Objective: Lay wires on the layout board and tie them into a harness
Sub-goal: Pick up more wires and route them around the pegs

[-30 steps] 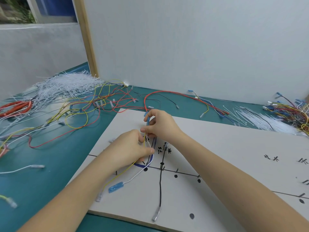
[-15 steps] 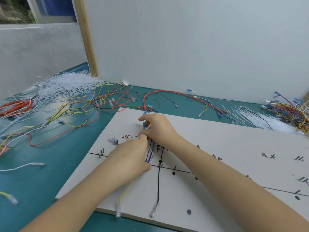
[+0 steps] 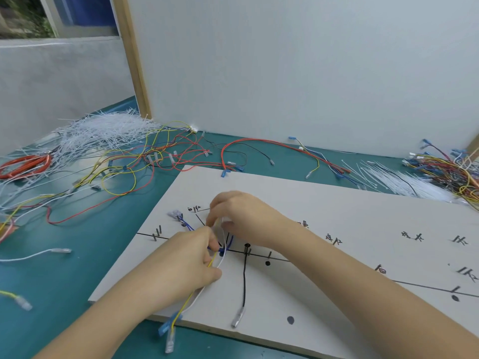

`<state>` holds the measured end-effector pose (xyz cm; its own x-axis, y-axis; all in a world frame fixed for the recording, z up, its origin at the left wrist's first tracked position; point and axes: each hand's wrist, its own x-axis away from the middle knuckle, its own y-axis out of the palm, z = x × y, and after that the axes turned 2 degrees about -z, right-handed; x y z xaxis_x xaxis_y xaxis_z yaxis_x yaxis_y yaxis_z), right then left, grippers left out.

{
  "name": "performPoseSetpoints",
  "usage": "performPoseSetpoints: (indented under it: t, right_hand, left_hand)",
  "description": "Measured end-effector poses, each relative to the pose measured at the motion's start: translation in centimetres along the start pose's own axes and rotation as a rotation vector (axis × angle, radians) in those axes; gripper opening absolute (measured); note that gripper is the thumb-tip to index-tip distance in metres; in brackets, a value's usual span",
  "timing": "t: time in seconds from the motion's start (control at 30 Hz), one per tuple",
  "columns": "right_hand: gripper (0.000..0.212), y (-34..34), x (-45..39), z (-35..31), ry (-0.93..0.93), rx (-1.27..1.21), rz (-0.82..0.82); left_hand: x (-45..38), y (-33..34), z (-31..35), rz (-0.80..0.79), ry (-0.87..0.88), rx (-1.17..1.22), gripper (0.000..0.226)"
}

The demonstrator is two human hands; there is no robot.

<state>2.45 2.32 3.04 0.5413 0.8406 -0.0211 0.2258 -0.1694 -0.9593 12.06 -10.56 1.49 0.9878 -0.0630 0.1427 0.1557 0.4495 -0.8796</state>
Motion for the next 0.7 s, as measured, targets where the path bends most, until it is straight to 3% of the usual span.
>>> performPoseSetpoints:
  t: [0.1, 0.17, 0.3, 0.4, 0.53, 0.7]
  right_hand:
    - [0.028, -0.6, 1.0, -0.8, -0.081, 0.037, -0.173]
    - [0.024, -1.1, 1.3, -0.8, -0.069, 0.037, -0.203]
    - [0.022, -1.4, 2.2, -1.1, -0.085, 0.064, -0.184]
    - [0.024, -1.1, 2.4, -1.5, -0.129, 0.171, -0.182]
    - [0.025, -0.9, 2.9, -1.8, -0.147, 0.217, -0.155]
    - [0.017, -0.3, 3.1, -1.9, -0.111, 0.215, -0.097]
  left_hand:
    - [0.2, 0.2, -0.2, 0.011, 0.013, -0.009, 0.022]
    - [0.2, 0.2, -0.4, 0.013, 0.008, 0.009, 0.022]
    - [0.1, -0.3, -0.7, -0.041, -0.036, 0.073, 0.022]
    - [0.2, -0.9, -0.8, -0.154, -0.089, 0.285, 0.026]
    - [0.3, -2.2, -1.5, -0.206, -0.075, 0.416, 0.007]
    - [-0.2, -4.2, -2.9, -0.267, -0.022, 0.396, 0.010]
